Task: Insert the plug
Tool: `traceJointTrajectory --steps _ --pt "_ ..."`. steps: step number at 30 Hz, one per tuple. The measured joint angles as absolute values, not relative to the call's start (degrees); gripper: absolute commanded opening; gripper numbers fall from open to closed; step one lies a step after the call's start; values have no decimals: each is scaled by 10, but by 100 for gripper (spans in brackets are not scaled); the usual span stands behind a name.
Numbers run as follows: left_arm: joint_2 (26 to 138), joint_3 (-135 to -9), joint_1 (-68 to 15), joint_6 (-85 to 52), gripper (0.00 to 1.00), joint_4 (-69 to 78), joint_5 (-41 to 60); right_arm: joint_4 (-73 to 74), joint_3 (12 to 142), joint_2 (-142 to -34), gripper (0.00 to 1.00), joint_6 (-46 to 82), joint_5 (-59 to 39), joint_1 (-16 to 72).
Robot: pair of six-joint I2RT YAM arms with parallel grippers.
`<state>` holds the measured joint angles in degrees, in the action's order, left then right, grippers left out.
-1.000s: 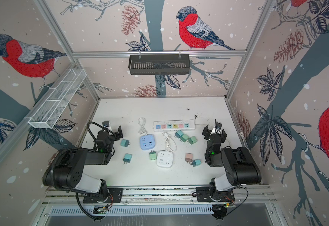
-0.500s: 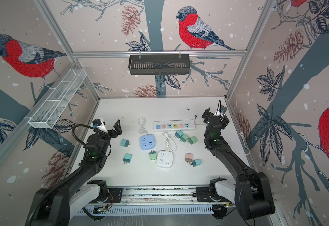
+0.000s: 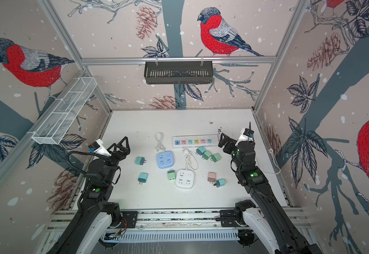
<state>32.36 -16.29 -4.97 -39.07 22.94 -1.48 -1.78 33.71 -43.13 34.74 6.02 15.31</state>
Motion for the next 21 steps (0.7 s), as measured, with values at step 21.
traceJointTrajectory --steps 21 --pt "425 -242 -120 -391 99 177 90 -72 355 -703 62 437 106 469"
